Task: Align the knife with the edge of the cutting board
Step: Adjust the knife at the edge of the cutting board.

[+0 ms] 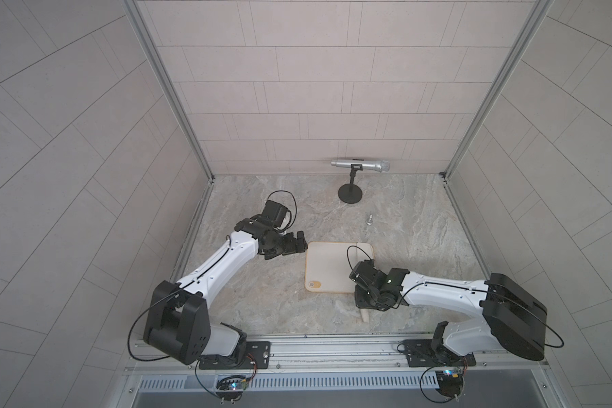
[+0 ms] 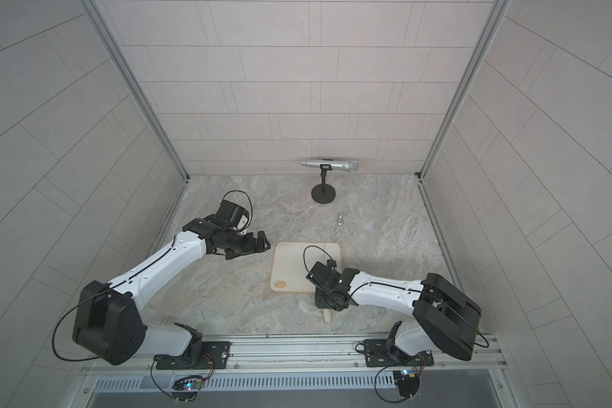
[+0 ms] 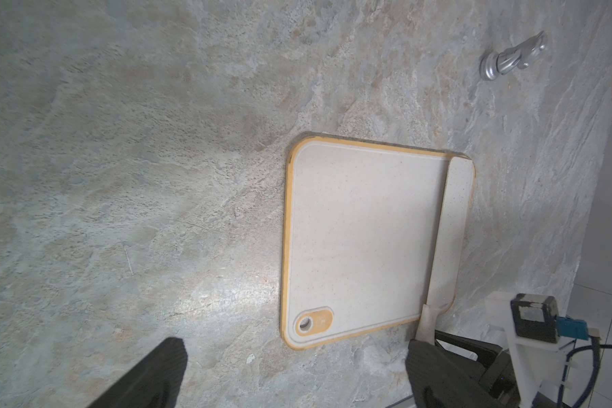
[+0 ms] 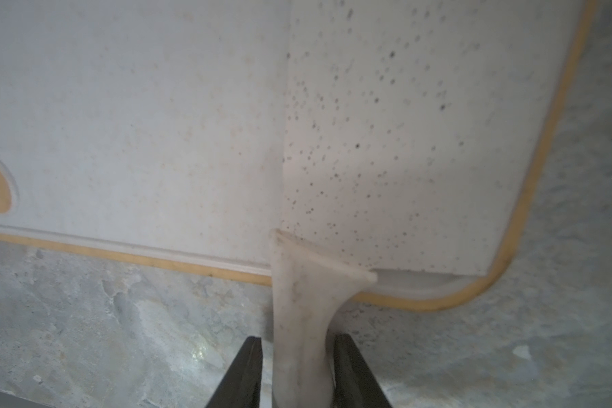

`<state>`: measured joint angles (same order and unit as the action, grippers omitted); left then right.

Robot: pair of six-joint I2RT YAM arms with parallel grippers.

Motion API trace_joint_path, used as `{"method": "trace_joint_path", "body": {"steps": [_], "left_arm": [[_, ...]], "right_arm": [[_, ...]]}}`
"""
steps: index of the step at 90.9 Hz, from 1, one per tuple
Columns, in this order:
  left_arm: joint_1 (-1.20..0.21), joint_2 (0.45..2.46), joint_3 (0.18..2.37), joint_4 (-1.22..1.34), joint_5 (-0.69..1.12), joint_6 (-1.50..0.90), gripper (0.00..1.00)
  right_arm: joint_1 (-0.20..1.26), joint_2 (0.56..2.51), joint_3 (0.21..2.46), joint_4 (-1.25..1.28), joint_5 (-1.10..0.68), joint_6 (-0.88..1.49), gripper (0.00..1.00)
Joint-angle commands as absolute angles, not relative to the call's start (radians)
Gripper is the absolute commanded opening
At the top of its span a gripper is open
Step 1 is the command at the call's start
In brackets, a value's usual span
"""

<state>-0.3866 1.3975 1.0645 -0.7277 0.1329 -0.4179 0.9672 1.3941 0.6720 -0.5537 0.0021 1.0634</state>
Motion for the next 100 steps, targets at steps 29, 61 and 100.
{"method": "trace_joint_path", "body": {"steps": [29, 61, 100], "left_arm": [[-0.394, 1.407, 1.062, -0.742, 0.133, -0.404, 1.00], [-0.396, 1.407, 1.062, -0.744, 0.128, -0.404, 1.00], [-0.398, 1.410, 1.063, -0.746, 0.123, -0.403, 1.00]], "right_arm": [[0.988, 1.406, 0.648, -0.558, 0.006, 1.089, 0.29], [0.989, 1.373, 0.634, -0.579, 0.022, 1.101, 0.25], [0.989, 1.356, 0.632, -0.576, 0.017, 1.098, 0.30]]}}
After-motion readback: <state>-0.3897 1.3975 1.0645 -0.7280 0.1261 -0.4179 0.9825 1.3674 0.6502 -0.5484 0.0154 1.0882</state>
